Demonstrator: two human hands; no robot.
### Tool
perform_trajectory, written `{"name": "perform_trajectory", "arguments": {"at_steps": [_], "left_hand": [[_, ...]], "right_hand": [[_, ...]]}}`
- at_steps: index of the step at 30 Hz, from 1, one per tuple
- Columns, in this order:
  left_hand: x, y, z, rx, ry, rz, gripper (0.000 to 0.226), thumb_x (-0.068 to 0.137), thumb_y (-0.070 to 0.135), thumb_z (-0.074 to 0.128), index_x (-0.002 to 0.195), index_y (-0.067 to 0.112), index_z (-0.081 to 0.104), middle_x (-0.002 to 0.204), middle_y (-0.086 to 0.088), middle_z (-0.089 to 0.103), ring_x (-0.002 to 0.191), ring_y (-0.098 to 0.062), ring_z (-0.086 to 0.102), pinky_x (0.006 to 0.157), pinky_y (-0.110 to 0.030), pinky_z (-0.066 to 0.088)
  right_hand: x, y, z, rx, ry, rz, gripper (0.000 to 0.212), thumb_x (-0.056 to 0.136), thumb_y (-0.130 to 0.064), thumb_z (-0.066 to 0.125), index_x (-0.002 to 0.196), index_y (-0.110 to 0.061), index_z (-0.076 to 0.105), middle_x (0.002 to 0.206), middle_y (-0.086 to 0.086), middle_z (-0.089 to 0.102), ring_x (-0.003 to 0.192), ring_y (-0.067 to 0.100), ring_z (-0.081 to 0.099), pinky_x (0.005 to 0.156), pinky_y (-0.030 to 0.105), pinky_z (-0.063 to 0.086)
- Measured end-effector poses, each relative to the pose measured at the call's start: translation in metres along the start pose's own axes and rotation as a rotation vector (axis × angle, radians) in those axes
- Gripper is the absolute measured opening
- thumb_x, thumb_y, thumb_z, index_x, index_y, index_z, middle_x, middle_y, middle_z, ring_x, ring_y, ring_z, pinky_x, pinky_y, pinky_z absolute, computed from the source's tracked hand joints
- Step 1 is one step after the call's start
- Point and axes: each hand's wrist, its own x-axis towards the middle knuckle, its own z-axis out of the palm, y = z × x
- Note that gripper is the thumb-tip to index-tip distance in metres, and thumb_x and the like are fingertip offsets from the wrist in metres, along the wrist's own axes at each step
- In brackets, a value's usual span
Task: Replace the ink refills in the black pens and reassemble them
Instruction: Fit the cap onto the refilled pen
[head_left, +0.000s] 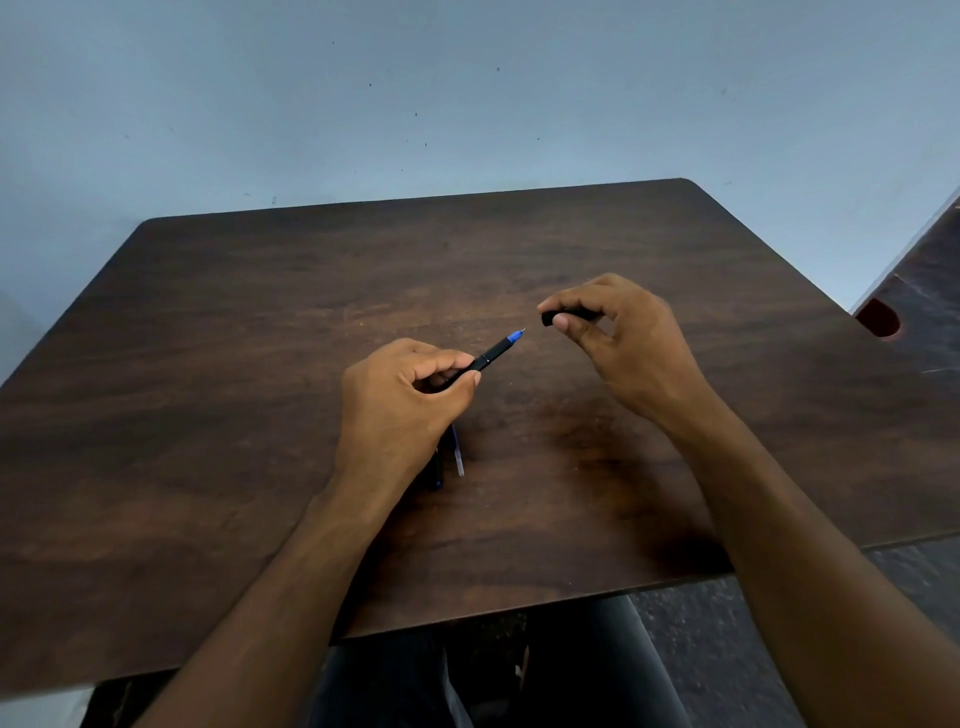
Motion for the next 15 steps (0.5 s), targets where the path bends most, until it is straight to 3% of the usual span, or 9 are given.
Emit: {"name": "perform_trajectory", "arguments": {"at_steps": [8, 12, 15], "left_hand": [[0.000, 0.002, 0.002, 0.010, -0.036, 0.032, 0.019, 0.079, 0.015, 0.084, 0.097, 0.020, 0.080, 0.084, 0.013, 0.072, 0.079, -0.003, 0.066, 0.068, -0.008, 0.049], [-0.001, 0.002, 0.002, 0.000, -0.033, 0.040, 0.018, 0.079, 0.014, 0.084, 0.095, 0.020, 0.080, 0.084, 0.013, 0.071, 0.078, -0.003, 0.065, 0.068, -0.007, 0.047], [-0.002, 0.001, 0.002, 0.003, -0.033, 0.046, 0.018, 0.079, 0.014, 0.084, 0.096, 0.020, 0.080, 0.084, 0.013, 0.071, 0.079, -0.002, 0.065, 0.070, -0.007, 0.047]], "right_hand": [[-0.002, -0.009, 0.009, 0.005, -0.105, -0.011, 0.021, 0.096, -0.014, 0.067, 0.114, -0.020, 0.077, 0.105, -0.003, 0.064, 0.085, 0.001, 0.055, 0.074, -0.001, 0.037], [-0.005, -0.012, 0.012, 0.059, -0.137, -0.031, 0.024, 0.099, -0.009, 0.063, 0.117, -0.017, 0.077, 0.112, 0.000, 0.069, 0.101, 0.008, 0.061, 0.086, 0.012, 0.044], [-0.007, -0.009, 0.012, 0.163, -0.123, 0.010, 0.029, 0.100, 0.000, 0.057, 0.120, -0.012, 0.075, 0.106, -0.006, 0.071, 0.086, -0.001, 0.063, 0.082, 0.013, 0.049]]}}
